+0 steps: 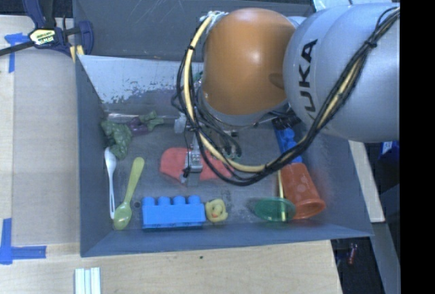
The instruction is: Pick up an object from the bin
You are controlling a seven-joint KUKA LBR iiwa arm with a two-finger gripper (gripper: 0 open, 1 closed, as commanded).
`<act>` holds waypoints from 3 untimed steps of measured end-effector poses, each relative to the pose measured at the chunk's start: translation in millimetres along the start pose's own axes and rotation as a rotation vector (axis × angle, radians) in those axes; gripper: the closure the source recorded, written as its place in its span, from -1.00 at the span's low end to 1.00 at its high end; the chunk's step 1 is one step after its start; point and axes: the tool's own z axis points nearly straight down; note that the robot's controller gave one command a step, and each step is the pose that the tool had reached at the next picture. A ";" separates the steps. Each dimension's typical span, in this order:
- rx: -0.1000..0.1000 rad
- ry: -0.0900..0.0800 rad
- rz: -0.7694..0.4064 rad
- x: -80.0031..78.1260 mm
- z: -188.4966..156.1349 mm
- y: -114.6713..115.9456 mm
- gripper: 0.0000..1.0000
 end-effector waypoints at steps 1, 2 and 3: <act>0.000 0.000 0.000 0.0 0.1 0.0 -1.00; -0.002 -0.006 0.030 -14.9 89.7 1.1 -1.00; -0.003 -0.013 -0.053 -38.2 170.8 -15.2 -1.00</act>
Offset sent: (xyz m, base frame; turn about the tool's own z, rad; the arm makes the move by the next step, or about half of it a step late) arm 0.0243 0.0011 -0.1642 0.0623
